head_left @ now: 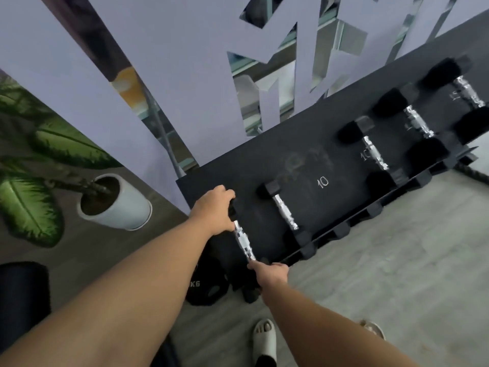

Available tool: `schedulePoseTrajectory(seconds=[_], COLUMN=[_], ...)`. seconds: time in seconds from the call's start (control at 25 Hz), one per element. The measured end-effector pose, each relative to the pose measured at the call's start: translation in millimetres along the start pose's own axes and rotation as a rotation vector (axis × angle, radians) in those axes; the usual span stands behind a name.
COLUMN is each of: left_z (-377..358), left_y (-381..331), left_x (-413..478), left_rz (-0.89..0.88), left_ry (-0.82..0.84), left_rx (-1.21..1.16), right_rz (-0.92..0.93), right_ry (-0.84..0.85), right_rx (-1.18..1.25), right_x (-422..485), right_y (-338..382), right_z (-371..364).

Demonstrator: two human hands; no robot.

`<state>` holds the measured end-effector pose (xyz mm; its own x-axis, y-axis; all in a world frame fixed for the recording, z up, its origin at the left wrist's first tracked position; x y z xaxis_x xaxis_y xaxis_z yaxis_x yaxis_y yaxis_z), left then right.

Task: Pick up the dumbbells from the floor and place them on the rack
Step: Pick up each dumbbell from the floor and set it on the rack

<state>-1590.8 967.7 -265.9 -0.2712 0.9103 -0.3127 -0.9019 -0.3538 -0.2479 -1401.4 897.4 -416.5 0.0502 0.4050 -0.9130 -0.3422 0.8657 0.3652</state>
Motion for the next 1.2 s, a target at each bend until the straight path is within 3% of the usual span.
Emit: schedulePoseTrajectory(seconds=[0.36,0.6,0.88,1.12,1.2], left_z=[-65.8,-83.9,-59.0,17.1,55.5], left_y=[55.7,64.3,68.3,2.7,-29.9], left_x=[54.0,71.3,66.2,68.8,77.8], left_rz=[-0.038,-0.045,-0.054,-0.193,-0.273], left_ry=[0.083,0.083,0.123,0.353,0.334], left_rx=[-0.056,-0.12,-0.092,-0.041,-0.019], right_rz=[-0.014,-0.033,0.224,0.388,0.45], right_ry=[-0.196,-0.276,-0.294,-0.229,-0.257], right_rx=[0.067,-0.027,-0.387,-0.918,-1.034], right_x=[42.1,44.7,15.3,-39.8,-66.3], right_y=[-11.4,-7.1,21.8,97.9,135.3], right_z=[-41.1,-38.3,4.5,100.6,136.5])
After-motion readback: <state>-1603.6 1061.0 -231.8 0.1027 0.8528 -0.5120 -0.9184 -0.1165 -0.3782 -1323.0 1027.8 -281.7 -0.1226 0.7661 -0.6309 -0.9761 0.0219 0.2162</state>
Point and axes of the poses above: each hand's wrist, its own x-axis towards the middle knuckle, its own z-axis out of the back of the hand, y = z × x, the point moved 4 cm from there along x, towards the middle knuckle, and after that the axes turned 9 degrees about -x, right-handed, at the moved point
